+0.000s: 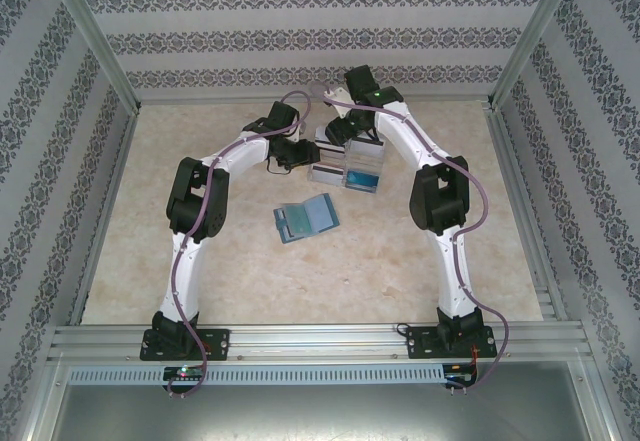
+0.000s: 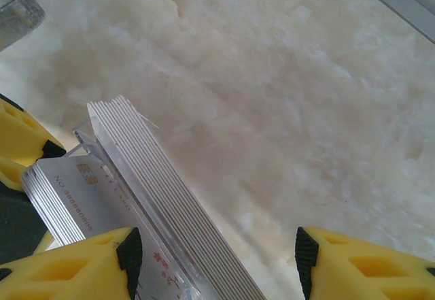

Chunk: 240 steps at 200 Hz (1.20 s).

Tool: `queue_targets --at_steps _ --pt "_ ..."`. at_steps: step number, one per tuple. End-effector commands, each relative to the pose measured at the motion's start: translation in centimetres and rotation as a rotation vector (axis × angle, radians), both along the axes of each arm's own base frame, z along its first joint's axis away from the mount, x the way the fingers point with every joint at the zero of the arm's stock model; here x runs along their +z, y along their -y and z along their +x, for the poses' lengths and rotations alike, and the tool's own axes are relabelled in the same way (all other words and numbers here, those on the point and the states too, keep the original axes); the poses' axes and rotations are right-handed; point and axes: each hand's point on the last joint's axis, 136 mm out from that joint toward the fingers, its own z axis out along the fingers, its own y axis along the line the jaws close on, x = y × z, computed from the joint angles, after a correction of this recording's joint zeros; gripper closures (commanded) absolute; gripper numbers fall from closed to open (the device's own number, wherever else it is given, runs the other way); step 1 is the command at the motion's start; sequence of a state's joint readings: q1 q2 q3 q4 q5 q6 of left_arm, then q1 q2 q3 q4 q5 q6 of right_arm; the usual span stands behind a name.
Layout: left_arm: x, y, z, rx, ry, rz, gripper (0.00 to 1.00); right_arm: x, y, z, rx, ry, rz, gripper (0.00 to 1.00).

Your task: Put the credit cards into the card holder

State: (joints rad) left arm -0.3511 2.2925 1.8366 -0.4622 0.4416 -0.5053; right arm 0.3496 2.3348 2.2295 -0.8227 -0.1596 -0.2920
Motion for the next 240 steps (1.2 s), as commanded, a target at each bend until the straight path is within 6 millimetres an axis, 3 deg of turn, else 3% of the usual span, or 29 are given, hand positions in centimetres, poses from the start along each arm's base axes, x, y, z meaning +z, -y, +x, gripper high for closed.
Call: queue_targets --at_steps 1,37,98,135,194,240 --pt "-0.5 -0.1 0.3 0.008 -0.003 -0.017 0.52 1.2 -0.5 -0.6 0.024 0.008 0.017 0.36" --pt "-0.5 -0.1 0.2 0.008 -0.006 -0.02 0.52 -0.7 -0.4 -0.7 0.021 -0.027 -0.002 0.36" --pt "-0.2 0.0 0.4 0.005 -0.003 -0.022 0.52 -2.0 -0.5 -0.6 0.029 -0.05 -0.019 0.36" --pt "-0.3 -0.1 0.3 0.005 -0.007 -0.021 0.52 -0.7 -0.8 -0.6 0.036 -0.026 0.025 0.36" --pt "-0.3 0.1 0.4 0.006 -0.005 -0.029 0.52 -2.0 0.6 -0.1 0.016 -0.038 -0.076 0.36" --pt "-0.4 0.2 0.2 0.004 -0.009 -0.031 0.52 -1.1 1.3 0.7 -0.03 -0.008 -0.077 0.36"
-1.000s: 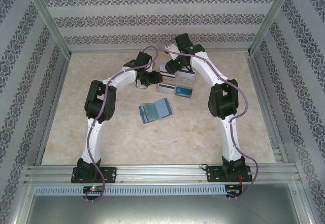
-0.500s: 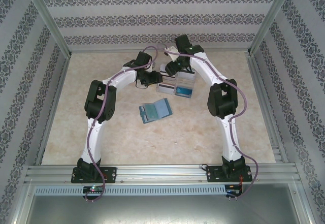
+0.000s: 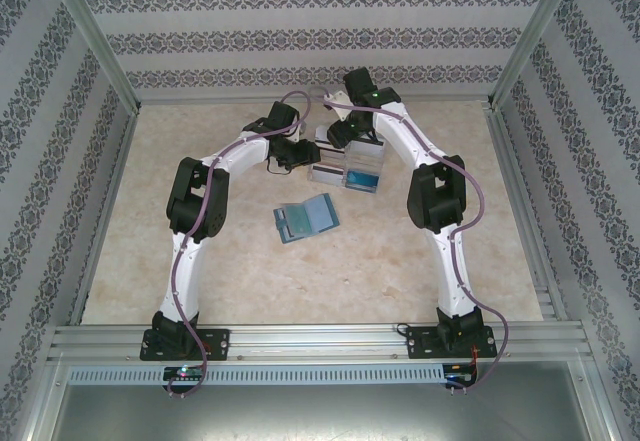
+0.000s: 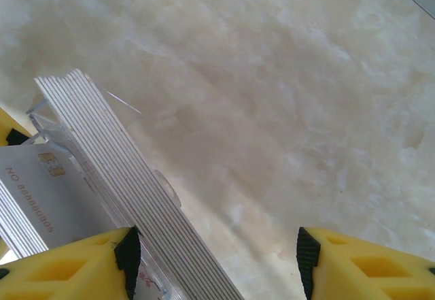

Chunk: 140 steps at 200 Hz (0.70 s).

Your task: Put the credit cards into the card holder

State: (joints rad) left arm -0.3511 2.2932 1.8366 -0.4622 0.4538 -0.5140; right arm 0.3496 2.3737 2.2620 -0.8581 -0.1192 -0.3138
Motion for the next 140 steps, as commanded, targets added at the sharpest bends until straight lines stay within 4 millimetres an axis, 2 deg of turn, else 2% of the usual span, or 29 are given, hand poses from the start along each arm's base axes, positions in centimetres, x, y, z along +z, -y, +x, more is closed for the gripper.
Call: queue_targets --at_steps 1,60,140 --pt "-0.4 -0.1 0.4 0.005 0.0 -0.018 0.52 0.5 0.6 0.5 -0.028 0.015 -0.018 0.36" --pt "-0.5 0.0 0.3 0.005 -0.003 -0.023 0.52 2.7 0.6 0.8 -0.05 0.057 0.036 0.37" --pt "-0.4 0.1 0.2 0.006 -0.004 -0.031 0.52 4.4 0.8 1.2 -0.075 0.087 0.088 0.38"
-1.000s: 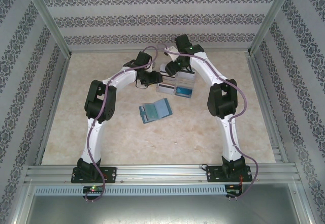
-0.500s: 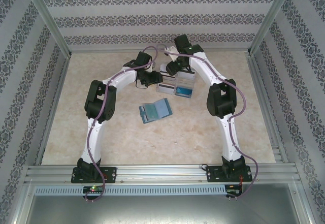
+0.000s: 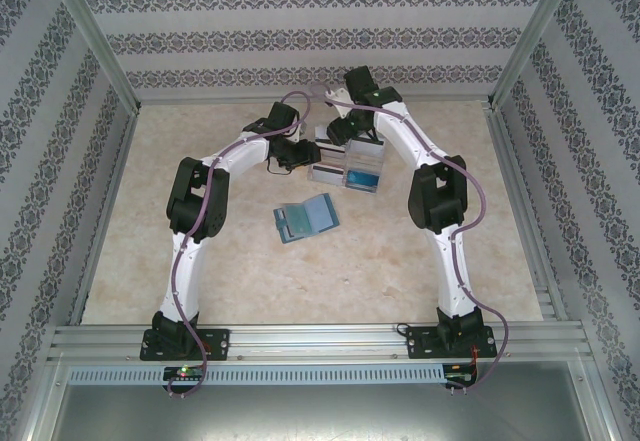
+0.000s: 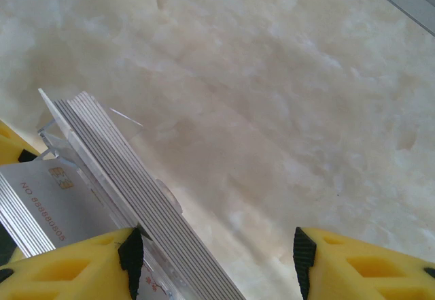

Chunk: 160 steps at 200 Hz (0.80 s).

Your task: Put the credit cards into the card holder

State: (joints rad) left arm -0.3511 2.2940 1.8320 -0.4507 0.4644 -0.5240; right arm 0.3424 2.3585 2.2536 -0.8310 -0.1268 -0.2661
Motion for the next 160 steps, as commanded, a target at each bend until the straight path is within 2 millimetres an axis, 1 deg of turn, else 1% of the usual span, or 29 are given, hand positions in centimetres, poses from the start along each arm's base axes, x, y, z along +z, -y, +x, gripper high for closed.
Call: queue_targets --at_steps 1,22,53,80,128,160 --pt "-0.4 -0.1 0.2 0.004 -0.001 -0.016 0.52 3.6 0.7 0.7 -0.033 0.073 0.049 0.38" --pt "-0.5 -0.1 0.2 0.003 -0.002 -0.015 0.52 3.4 0.6 0.7 -0.028 0.065 0.057 0.39" --pt "-0.4 0.0 0.2 0.002 0.0 -0.017 0.52 2.5 0.3 0.2 -0.007 0.031 0.068 0.41" --pt "-0.4 -0.1 0.2 0.002 -0.001 -0.016 0.52 2.2 0.1 -0.1 0.007 0.019 0.074 0.47" --pt "-0.2 0.0 0.3 0.003 0.001 -0.02 0.52 3.4 0.3 0.1 0.002 0.041 0.083 0.56" --pt "-0.2 0.1 0.2 0.002 0.0 -0.02 0.52 3.9 0.5 0.1 -0.001 0.05 0.081 0.58"
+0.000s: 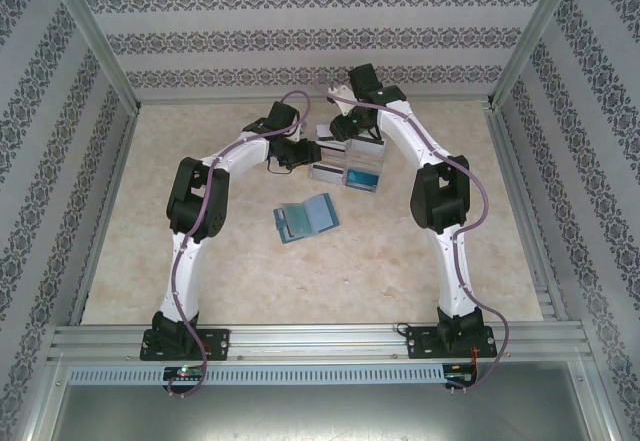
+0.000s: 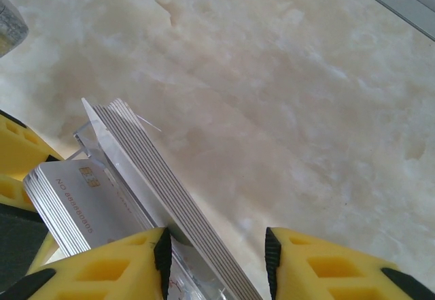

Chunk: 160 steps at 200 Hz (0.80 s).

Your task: Put the credit cards into the card holder

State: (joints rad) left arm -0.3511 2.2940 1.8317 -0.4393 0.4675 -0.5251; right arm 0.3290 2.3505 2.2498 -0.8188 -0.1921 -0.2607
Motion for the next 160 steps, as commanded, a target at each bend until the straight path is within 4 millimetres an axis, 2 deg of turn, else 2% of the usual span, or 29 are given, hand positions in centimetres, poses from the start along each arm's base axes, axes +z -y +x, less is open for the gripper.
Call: queue_targets --at_steps 1,15,66,129,160 --pt "-0.4 -0.1 0.1 0.003 -0.01 -0.014 0.52 3.3 0.8 0.1 -0.02 0.054 0.022 0.58" --pt "-0.4 0.0 0.0 0.003 -0.012 -0.015 0.52 3.6 1.0 0.1 -0.024 0.058 0.022 0.62" --pt "-0.4 0.0 0.0 0.001 -0.012 -0.016 0.52 4.3 1.1 0.1 -0.028 0.069 0.029 0.65" --pt "-0.3 0.0 0.1 0.002 -0.01 -0.015 0.52 3.6 1.1 -0.1 -0.025 0.041 0.039 0.81" --pt "-0.3 0.0 0.1 0.0 -0.009 -0.014 0.52 4.3 1.0 -0.2 -0.021 0.046 0.057 0.88"
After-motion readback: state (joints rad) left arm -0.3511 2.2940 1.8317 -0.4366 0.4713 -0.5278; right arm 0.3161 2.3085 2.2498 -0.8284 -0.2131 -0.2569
